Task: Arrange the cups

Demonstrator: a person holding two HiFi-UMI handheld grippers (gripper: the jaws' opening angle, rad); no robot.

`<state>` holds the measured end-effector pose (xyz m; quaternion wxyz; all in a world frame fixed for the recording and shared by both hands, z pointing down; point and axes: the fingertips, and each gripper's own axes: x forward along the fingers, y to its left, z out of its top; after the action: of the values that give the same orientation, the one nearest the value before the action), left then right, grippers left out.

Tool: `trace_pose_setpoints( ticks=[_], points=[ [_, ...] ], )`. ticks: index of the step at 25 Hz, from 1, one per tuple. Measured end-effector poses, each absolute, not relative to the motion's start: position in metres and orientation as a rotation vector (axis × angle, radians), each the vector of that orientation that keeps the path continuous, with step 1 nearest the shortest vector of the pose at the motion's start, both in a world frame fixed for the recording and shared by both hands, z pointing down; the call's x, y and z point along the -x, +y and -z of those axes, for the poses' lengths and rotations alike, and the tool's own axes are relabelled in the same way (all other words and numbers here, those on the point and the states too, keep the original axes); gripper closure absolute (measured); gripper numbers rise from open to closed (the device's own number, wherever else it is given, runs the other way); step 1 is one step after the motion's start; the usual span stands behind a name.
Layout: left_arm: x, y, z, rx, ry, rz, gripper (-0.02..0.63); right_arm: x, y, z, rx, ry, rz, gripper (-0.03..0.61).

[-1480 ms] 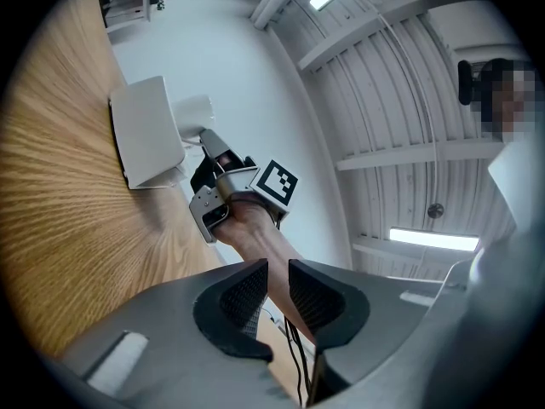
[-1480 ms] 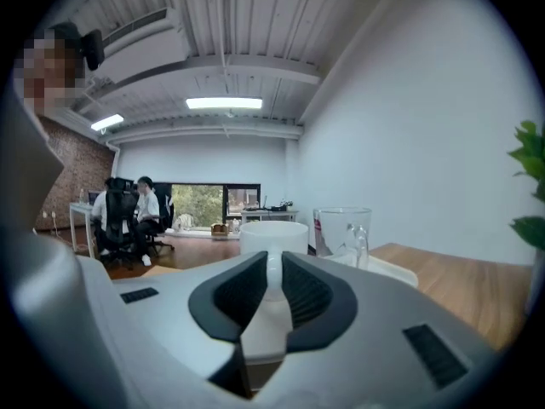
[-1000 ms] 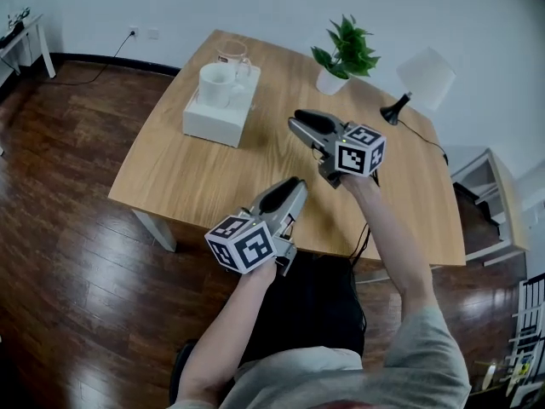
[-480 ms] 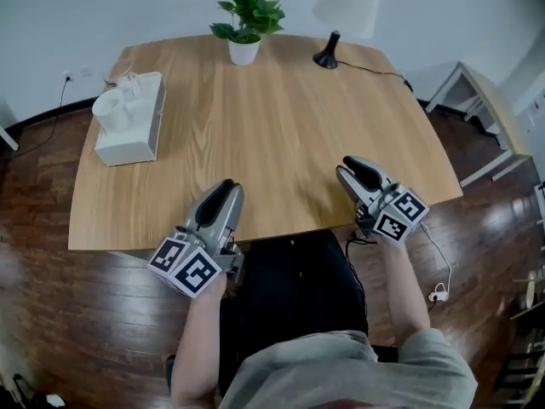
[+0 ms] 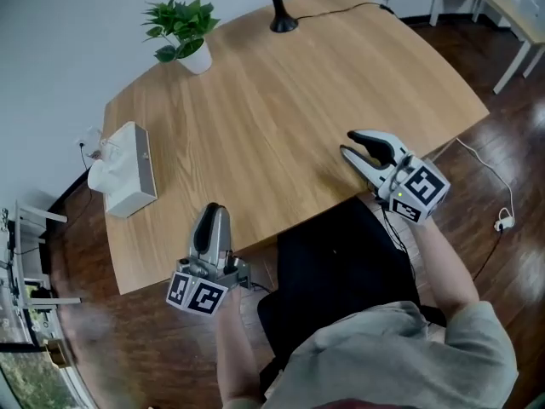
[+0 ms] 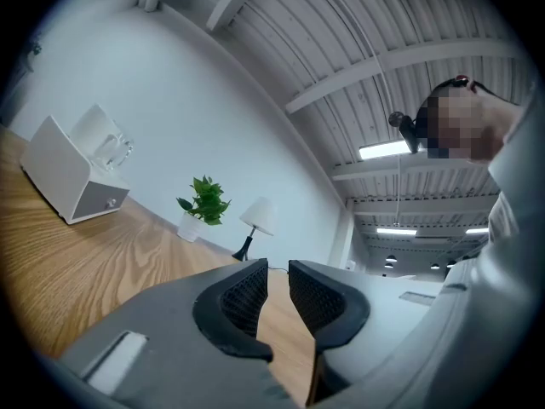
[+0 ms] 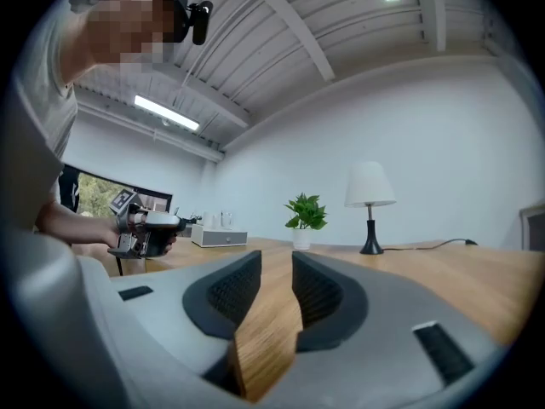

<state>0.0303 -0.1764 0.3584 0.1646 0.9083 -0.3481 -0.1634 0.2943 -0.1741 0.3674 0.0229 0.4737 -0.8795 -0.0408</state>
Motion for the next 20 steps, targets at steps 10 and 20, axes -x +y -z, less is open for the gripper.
trace_pose_setpoints(
  ticks=[10, 20],
  points=[
    [-0.046, -0.168, -0.362, -2.702, -1.027, 0.276, 0.546, -0.309, -0.173, -0.364, -1.546, -2.765, 0.054, 0.469],
    [-0.039, -0.171, -0.36, -2.642, -0.982, 0.34, 0.545, -0.306, -0.174, -0.366, -1.541, -2.734, 0.077, 0.469]
  ],
)
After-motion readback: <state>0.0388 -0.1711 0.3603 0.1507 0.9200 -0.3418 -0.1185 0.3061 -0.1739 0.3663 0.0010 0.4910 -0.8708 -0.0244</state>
